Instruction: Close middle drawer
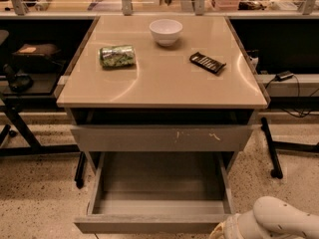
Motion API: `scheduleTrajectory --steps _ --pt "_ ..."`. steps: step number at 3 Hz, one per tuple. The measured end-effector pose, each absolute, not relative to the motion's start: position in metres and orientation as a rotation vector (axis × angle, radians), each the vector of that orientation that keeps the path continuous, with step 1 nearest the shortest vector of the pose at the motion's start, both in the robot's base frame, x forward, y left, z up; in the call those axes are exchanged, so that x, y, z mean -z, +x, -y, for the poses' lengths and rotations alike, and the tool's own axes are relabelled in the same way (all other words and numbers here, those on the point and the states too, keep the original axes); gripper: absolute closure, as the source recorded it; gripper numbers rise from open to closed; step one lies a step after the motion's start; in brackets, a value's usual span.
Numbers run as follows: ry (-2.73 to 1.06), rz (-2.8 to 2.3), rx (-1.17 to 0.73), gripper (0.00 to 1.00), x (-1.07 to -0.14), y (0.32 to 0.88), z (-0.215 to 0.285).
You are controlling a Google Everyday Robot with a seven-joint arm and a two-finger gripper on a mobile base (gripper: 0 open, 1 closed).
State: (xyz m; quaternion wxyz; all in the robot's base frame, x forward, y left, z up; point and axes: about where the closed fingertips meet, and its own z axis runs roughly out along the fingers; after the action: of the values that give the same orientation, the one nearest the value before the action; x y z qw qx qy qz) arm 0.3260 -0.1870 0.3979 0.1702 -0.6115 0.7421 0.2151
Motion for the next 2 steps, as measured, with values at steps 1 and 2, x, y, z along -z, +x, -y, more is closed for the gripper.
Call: scheduleTrajectory --steps 1,2 --pt "-1.737 -2.108 -0.611 0.57 -0.3979 0.3259 0.187" --pt "-1.737 -2.108 -0.611 0.35 -0.3979 0.326 0.187"
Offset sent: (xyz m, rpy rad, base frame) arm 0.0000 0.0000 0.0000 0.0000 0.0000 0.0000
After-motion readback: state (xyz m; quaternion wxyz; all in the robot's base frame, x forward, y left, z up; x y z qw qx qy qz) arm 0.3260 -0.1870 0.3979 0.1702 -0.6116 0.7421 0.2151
